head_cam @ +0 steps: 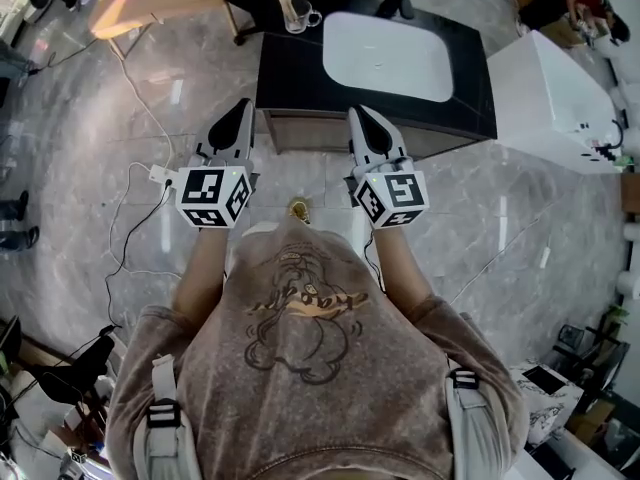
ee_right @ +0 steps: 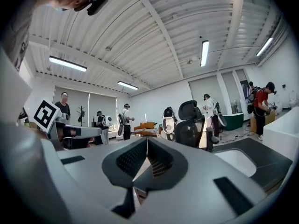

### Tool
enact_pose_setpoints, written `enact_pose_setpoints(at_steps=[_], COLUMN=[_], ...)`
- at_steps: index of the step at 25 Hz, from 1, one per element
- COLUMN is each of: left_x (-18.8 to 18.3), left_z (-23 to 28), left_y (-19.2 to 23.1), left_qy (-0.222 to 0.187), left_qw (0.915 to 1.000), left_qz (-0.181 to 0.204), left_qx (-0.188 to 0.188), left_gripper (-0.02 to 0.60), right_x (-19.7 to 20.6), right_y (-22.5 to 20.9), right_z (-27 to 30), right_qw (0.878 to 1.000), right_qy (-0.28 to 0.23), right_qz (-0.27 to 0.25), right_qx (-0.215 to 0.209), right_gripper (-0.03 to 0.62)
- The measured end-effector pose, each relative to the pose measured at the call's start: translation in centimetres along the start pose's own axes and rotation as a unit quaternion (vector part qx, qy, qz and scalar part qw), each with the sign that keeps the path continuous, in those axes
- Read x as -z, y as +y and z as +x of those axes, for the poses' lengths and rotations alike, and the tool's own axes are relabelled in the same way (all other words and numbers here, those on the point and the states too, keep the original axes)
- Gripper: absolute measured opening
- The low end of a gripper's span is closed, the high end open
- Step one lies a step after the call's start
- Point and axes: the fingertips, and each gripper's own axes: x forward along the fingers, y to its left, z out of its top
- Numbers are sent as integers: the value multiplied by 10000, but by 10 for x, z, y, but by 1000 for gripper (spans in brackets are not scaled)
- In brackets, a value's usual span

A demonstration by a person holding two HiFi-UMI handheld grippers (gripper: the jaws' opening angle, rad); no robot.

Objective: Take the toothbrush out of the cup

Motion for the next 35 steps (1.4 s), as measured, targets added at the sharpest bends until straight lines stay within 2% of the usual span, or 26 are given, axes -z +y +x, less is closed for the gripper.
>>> enact_pose_setpoints(at_steps=[6, 16, 23, 35], left_x=[-4, -4, -2, -4], left_z=[23, 80, 102, 116], left_y=[19, 33, 42, 51], left_qy=[-2, 14, 110, 180], left_qw=[10000, 9999, 9998, 9995], left_qz=[-4, -19, -91, -122], left_qx=[-94, 123, 163, 209], left_gripper=[17, 17, 17, 17], right_x=[1, 1, 3, 22], right_y=[-7, -31, -43, -74], right_z=[31, 72, 110, 212], right_qw=[10000, 9999, 10000, 9995], right_qy=[37, 62, 55, 299], right_qz=[76, 70, 19, -8], right_qx=[-17, 38, -46, -108], right_gripper=[18, 18, 18, 18])
